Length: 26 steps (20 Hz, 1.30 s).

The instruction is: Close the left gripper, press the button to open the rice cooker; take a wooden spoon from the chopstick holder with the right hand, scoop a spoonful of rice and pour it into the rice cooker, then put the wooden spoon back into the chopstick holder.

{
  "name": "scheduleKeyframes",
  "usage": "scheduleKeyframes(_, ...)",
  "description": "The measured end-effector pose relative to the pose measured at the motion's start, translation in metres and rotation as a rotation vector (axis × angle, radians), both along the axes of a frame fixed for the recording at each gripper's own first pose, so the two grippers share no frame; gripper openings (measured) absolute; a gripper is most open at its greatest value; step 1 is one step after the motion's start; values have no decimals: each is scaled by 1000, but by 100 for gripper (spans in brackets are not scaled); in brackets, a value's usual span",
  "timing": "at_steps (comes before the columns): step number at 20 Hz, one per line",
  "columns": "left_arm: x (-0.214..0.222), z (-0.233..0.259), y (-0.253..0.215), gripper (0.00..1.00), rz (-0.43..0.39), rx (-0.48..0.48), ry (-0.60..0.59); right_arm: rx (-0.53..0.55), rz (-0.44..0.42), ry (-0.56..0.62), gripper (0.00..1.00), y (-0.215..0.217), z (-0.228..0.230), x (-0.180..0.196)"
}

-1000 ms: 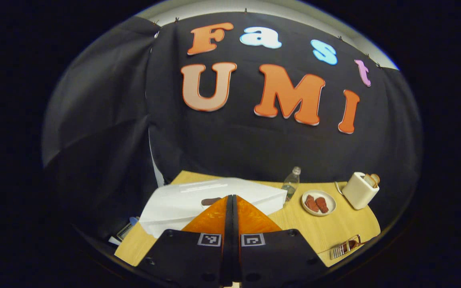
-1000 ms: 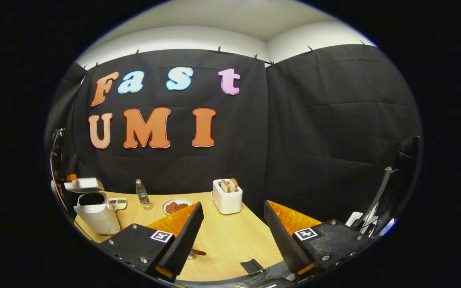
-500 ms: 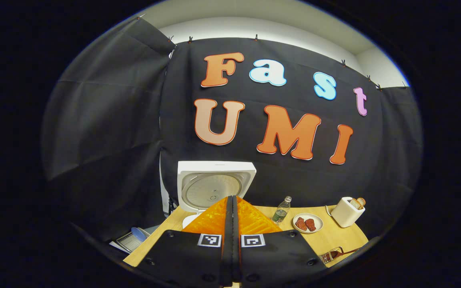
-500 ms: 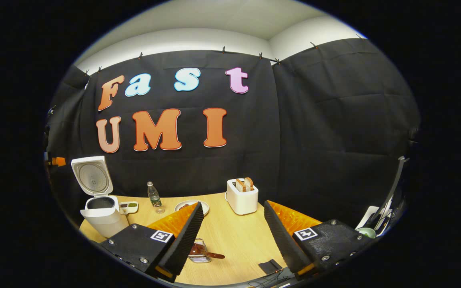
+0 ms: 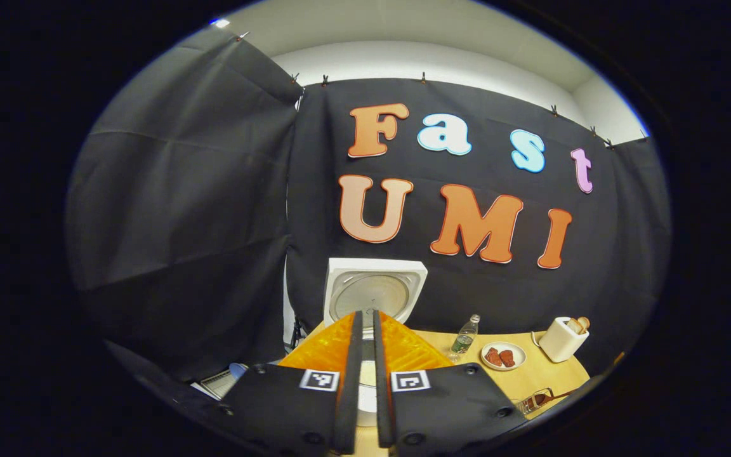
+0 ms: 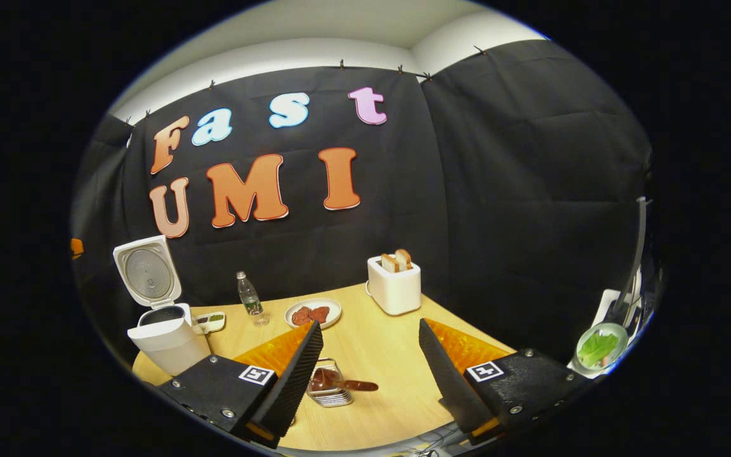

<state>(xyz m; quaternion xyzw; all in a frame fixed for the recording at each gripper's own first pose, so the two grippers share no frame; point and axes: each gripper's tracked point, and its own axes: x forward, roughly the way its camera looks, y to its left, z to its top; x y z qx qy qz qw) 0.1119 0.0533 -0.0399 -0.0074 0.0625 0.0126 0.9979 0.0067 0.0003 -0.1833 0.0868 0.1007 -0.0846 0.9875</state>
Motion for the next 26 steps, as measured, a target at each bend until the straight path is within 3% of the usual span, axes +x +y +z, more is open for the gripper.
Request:
scheduleKeyframes(1, -4, 2, 6, 28, 6, 7, -8, 16, -5, 10, 94, 3, -9, -1)
scheduleKeyframes(2, -8, 1, 10, 31, 12, 5, -12, 22, -9, 21, 94, 5, -20, 0)
scheduleKeyframes(4, -19, 3, 18, 27, 22, -18, -16, 16, -21, 57, 94, 9, -43, 0)
scheduleKeyframes(7, -34, 0, 30, 68, 35, -12, -19, 65, -25, 97, 94, 17, -74, 4)
scheduleKeyframes(10, -46, 3, 42, 64, 60, 2, -32, 126, -47, 134, 94, 20, -104, 11)
scheduleKeyframes(13, -52, 4, 56, 100, 93, 44, -51, 201, -51, 152, 94, 24, -123, 17)
scheduleKeyframes(17, -56, -6, 65, 99, 126, 98, -52, 280, -52, 155, 91, 36, -137, 34)
scheduleKeyframes(21, -56, -4, 75, 100, 152, 119, -59, 348, -51, 171, 75, 42, -148, 42)
scheduleKeyframes(26, -49, -7, 76, 100, 169, 130, -49, 399, -49, 168, 48, 44, -140, 50)
